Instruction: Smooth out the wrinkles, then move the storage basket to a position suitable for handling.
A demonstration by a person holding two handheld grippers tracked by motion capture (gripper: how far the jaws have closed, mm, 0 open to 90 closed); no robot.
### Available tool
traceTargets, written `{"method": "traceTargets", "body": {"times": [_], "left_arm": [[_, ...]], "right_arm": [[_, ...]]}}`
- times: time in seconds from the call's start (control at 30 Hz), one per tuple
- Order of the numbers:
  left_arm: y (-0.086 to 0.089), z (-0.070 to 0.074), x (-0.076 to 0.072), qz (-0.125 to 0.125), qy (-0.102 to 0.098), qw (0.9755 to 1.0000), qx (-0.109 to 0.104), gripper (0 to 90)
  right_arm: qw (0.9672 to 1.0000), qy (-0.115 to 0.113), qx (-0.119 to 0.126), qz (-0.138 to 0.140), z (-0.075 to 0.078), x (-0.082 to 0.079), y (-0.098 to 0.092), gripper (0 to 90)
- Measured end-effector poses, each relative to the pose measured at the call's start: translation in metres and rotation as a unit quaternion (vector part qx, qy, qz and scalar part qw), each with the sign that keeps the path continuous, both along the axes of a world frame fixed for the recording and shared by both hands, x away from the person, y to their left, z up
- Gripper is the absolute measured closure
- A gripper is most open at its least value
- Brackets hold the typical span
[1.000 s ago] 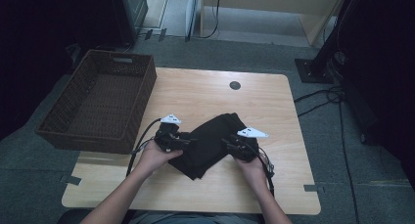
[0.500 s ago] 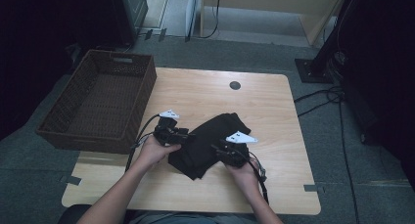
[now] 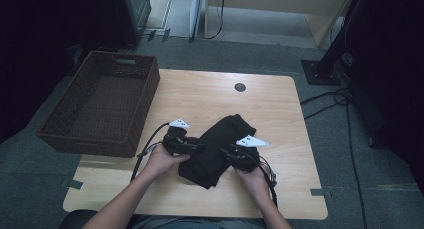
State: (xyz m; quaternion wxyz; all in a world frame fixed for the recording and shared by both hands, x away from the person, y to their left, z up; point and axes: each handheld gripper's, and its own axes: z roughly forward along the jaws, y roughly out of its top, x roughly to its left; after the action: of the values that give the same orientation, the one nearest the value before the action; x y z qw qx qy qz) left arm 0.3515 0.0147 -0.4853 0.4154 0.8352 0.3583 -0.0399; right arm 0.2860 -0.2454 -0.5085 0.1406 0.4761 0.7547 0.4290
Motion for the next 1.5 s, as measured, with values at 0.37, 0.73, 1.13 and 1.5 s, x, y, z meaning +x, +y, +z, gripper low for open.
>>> {"method": "traceTargets", "body": {"times": [0.37,0.73,1.13,1.5], "left_arm": [[0.012,0.007,0.015,0.021,0.002,0.9997,0.008,40.3],[0.030,0.041,0.045,0.054,-0.007,0.9983,0.024,41.6],[0.046,0.106,0.090,0.077,-0.037,0.9949,0.053,42.1],[0.108,0.126,0.139,0.159,-0.029,0.9842,0.073,42.8]], "right_arm": [[0.9998,0.011,0.004,0.017,-0.001,0.006,-0.002,56.1],[0.9995,0.003,0.003,0.031,-0.004,0.010,-0.002,55.1],[0.9994,0.004,0.007,0.033,-0.004,0.010,-0.003,54.4],[0.9994,0.003,0.008,0.035,-0.004,0.010,-0.003,54.5]]}}
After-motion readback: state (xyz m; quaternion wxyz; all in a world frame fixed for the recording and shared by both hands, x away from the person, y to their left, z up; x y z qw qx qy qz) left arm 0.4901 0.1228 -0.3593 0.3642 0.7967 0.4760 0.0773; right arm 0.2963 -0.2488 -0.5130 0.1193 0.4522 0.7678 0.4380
